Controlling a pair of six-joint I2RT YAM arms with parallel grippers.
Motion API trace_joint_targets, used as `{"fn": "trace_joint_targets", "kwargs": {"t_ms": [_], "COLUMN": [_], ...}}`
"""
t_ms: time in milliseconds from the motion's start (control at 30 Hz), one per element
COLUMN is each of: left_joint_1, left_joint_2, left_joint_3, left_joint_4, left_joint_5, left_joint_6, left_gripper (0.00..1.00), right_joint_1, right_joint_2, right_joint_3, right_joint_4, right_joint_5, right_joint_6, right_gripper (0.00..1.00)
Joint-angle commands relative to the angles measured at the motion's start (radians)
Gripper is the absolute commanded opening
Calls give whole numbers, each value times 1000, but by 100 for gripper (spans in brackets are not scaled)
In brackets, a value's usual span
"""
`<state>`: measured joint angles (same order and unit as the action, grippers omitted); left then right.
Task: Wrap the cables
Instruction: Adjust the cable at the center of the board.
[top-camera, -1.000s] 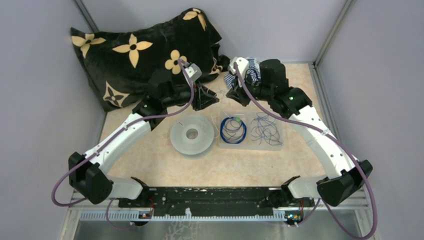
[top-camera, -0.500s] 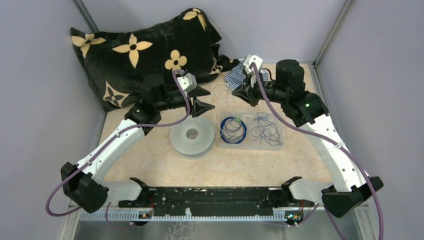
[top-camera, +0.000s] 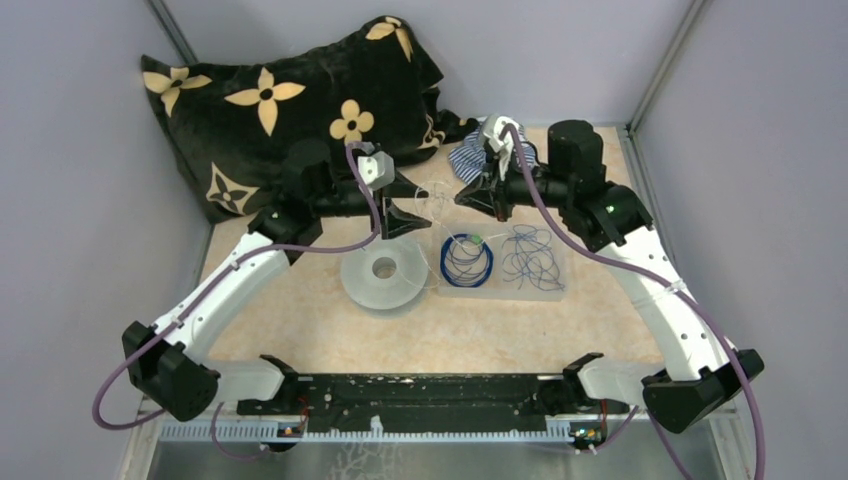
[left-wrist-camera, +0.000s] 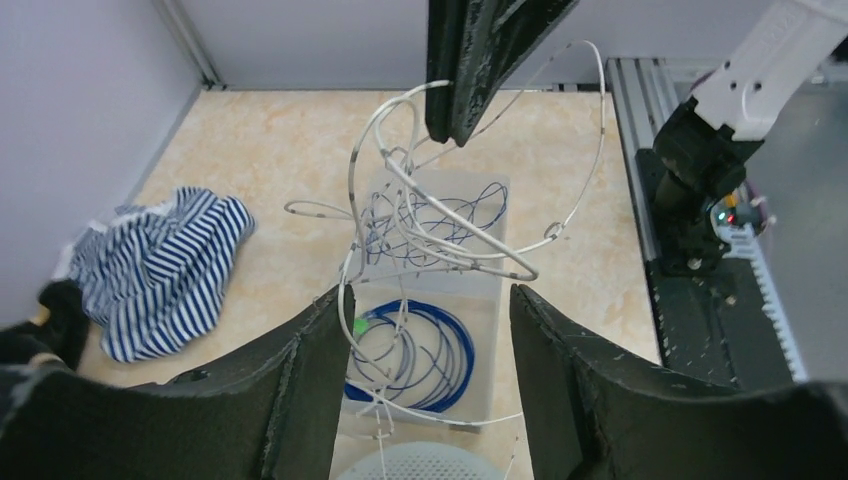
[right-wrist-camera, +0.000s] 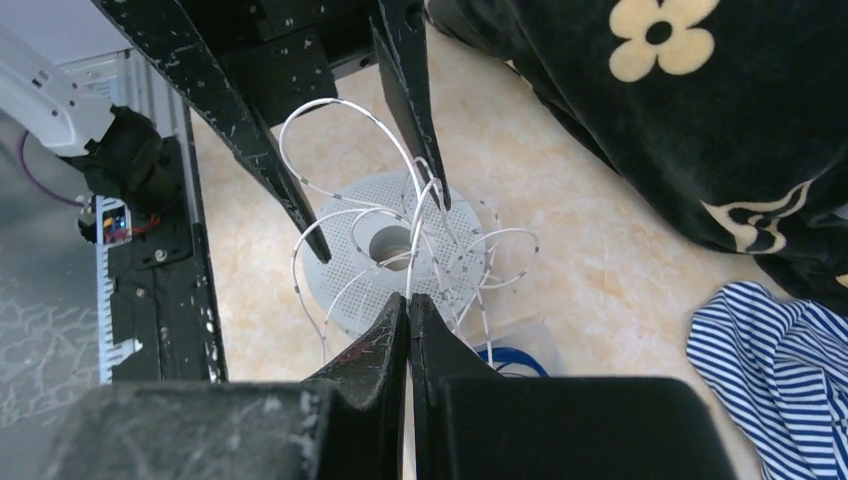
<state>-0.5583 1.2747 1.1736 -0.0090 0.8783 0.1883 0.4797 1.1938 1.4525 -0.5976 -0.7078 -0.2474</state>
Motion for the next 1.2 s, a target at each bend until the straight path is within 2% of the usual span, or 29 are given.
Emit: {"fn": "trace_joint_targets", "kwargs": {"t_ms": [0, 200, 400, 567, 700, 867, 1167], "left_joint_1": [4, 9, 9, 9, 8, -7, -19], "left_joint_2": [-37, -66, -49, 5, 46, 70, 50], "left_joint_3": [91, 143, 197, 223, 228, 205, 75], "left_joint_4": [-241, -502, -645, -589, -461, -369, -80], "left_joint_5": [110, 146, 210, 201, 180, 168, 155], "left_joint_6": [313, 560, 672, 626, 495, 421, 139], "left_gripper": [65, 68, 69, 66, 61, 59, 54], "right_joint_1": [-7, -8, -7, -7, -7, -7, -7], "right_joint_2": [2, 24, 24, 32, 34, 33, 32], "right_joint_3": [14, 34, 46, 59, 57, 43, 17], "right_joint_4": [-29, -154, -206, -253, -267, -269, -241], "right_joint_5": [-94, -149, -155, -215, -234, -255, -257], "right_joint_6": [-76, -195, -247, -273, -282, -279, -256], "right_gripper": [0, 0, 0, 0, 0, 0, 0]}}
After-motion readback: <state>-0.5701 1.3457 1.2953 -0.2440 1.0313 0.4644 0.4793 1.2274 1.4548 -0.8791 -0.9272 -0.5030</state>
